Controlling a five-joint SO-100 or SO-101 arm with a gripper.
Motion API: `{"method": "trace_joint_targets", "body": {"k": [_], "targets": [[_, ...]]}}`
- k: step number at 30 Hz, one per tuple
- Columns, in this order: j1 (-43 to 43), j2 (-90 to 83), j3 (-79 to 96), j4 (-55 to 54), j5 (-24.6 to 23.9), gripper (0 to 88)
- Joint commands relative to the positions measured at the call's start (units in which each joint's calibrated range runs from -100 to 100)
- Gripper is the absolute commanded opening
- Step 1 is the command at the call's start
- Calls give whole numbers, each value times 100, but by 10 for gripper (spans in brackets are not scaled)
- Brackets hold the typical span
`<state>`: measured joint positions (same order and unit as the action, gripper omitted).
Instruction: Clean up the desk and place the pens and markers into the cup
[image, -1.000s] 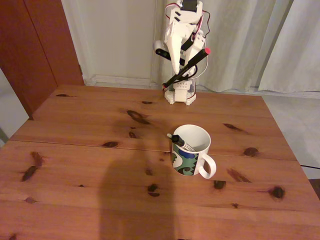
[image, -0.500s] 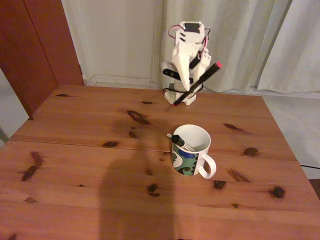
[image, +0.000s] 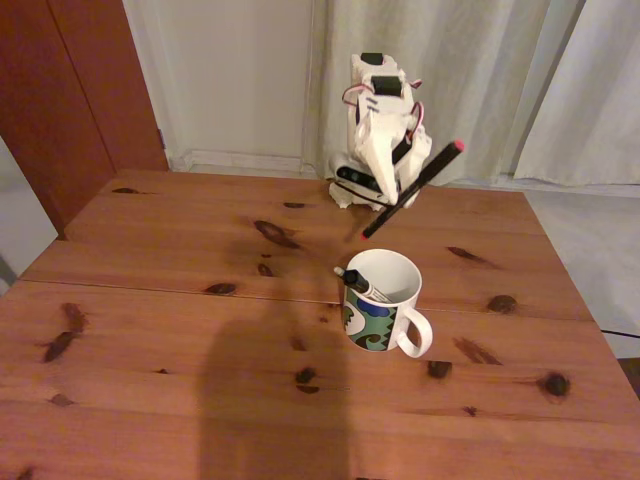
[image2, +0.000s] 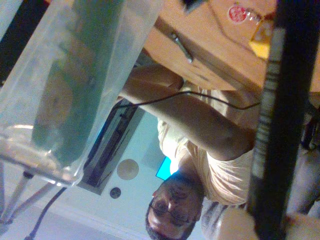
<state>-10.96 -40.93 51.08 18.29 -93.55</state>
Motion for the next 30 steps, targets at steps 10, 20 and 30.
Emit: {"method": "trace_joint_targets", "body": {"k": [10, 20, 30], "targets": [[-106, -181, 726, -302, 10, 8], [-122, -189, 1041, -311, 183, 8], [-106, -181, 1555, -1068, 225, 12]]}}
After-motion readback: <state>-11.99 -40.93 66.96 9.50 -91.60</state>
